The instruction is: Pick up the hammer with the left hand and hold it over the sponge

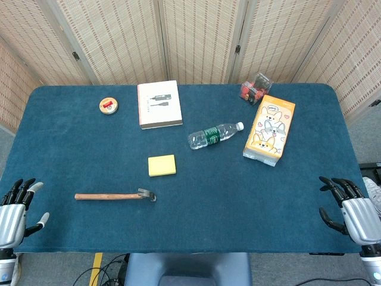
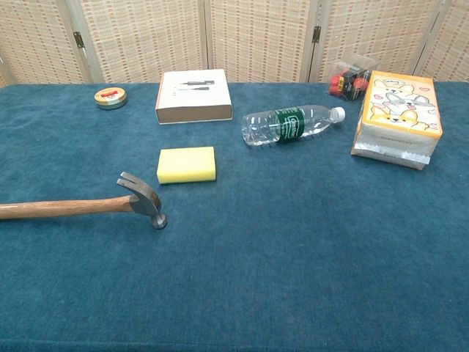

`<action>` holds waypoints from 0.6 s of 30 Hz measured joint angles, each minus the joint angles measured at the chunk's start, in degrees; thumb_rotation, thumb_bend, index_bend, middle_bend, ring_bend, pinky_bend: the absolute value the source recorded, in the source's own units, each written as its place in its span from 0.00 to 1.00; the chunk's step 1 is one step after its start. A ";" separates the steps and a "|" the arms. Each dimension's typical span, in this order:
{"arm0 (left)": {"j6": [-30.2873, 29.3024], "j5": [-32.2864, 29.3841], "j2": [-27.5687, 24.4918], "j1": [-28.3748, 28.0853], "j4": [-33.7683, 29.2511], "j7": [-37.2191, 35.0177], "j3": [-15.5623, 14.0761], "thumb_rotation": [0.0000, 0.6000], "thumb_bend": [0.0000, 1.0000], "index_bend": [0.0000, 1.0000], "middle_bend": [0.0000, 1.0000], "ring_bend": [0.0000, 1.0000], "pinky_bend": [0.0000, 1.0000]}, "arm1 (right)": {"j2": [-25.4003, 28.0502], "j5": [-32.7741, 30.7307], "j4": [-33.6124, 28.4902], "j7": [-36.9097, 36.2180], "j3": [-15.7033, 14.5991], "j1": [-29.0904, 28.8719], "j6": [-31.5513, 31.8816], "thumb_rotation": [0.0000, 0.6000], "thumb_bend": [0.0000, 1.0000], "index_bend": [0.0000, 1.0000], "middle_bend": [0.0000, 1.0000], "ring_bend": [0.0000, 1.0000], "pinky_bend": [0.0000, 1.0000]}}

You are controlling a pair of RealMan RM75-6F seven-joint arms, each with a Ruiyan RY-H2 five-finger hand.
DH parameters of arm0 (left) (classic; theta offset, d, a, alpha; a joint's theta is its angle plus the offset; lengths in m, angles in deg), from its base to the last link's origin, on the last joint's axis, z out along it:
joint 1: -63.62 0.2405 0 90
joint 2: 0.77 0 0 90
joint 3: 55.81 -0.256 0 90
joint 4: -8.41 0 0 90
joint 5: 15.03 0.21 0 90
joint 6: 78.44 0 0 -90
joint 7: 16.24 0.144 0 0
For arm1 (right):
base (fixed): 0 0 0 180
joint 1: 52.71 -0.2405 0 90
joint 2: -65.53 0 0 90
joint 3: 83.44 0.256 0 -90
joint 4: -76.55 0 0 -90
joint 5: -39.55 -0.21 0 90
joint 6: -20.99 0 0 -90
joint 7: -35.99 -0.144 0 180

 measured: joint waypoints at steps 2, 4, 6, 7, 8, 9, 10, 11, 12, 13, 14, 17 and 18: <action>0.18 -0.06 0.09 -0.06 0.01 0.10 -0.02 1.00 0.30 0.22 0.15 0.08 0.23 | -0.02 -0.54 0.08 0.00 0.00 0.29 0.03 1.00 0.30 0.16 0.34 0.18 0.18; 0.36 -0.10 0.26 -0.16 0.01 0.20 -0.02 1.00 0.30 0.22 0.15 0.08 0.23 | 0.00 -0.81 0.08 0.13 -0.07 0.43 -0.23 1.00 0.30 0.16 0.34 0.18 0.18; 0.56 -0.03 0.50 -0.34 -0.01 0.26 -0.02 1.00 0.30 0.21 0.15 0.08 0.23 | 0.02 -0.81 0.00 0.14 -0.07 0.48 -0.22 1.00 0.30 0.16 0.34 0.18 0.18; 0.65 0.07 0.57 -0.43 -0.02 0.29 -0.02 1.00 0.30 0.21 0.15 0.08 0.23 | 0.03 -0.71 -0.01 0.12 -0.04 0.49 -0.14 1.00 0.30 0.16 0.34 0.18 0.18; 0.76 0.27 0.64 -0.57 -0.03 0.41 -0.02 1.00 0.30 0.21 0.15 0.08 0.23 | 0.07 -0.62 -0.03 0.11 -0.02 0.48 -0.11 1.00 0.30 0.16 0.34 0.18 0.18; 0.82 0.46 0.68 -0.69 -0.05 0.54 -0.02 1.00 0.30 0.21 0.15 0.08 0.23 | 0.12 -0.53 -0.06 0.10 -0.01 0.47 -0.08 1.00 0.30 0.16 0.34 0.18 0.18; 0.87 0.65 0.72 -0.84 -0.08 0.68 0.00 1.00 0.30 0.21 0.15 0.08 0.23 | 0.16 -0.42 -0.09 0.09 0.00 0.46 -0.06 1.00 0.30 0.16 0.34 0.18 0.18; 0.96 0.80 0.76 -1.05 -0.17 0.81 0.08 1.00 0.30 0.21 0.15 0.08 0.23 | 0.18 -0.35 -0.11 0.08 0.01 0.45 -0.04 1.00 0.30 0.16 0.34 0.18 0.18; 1.03 0.83 0.80 -1.18 -0.21 0.83 0.18 1.00 0.30 0.21 0.15 0.08 0.23 | 0.19 -0.32 -0.13 0.07 0.02 0.45 -0.03 1.00 0.30 0.16 0.34 0.18 0.18; 1.15 0.81 0.86 -1.34 -0.20 0.85 0.29 1.00 0.30 0.21 0.15 0.08 0.23 | 0.21 -0.34 -0.13 0.06 0.06 0.46 -0.01 1.00 0.30 0.16 0.34 0.18 0.18; 1.41 0.77 0.97 -1.59 -0.10 0.85 0.44 1.00 0.30 0.21 0.15 0.08 0.23 | 0.21 -0.37 -0.12 0.06 0.11 0.47 0.01 1.00 0.30 0.16 0.34 0.18 0.18; 2.84 0.46 1.18 -2.58 0.27 0.85 0.83 1.00 0.30 0.20 0.15 0.08 0.23 | 0.35 -0.29 -0.14 0.13 0.28 0.34 0.02 1.00 0.30 0.16 0.34 0.18 0.18; 3.49 0.38 1.19 -3.00 0.32 0.89 0.95 1.00 0.30 0.19 0.15 0.08 0.23 | 0.42 -0.18 -0.20 0.21 0.33 0.28 0.02 1.00 0.30 0.16 0.34 0.18 0.18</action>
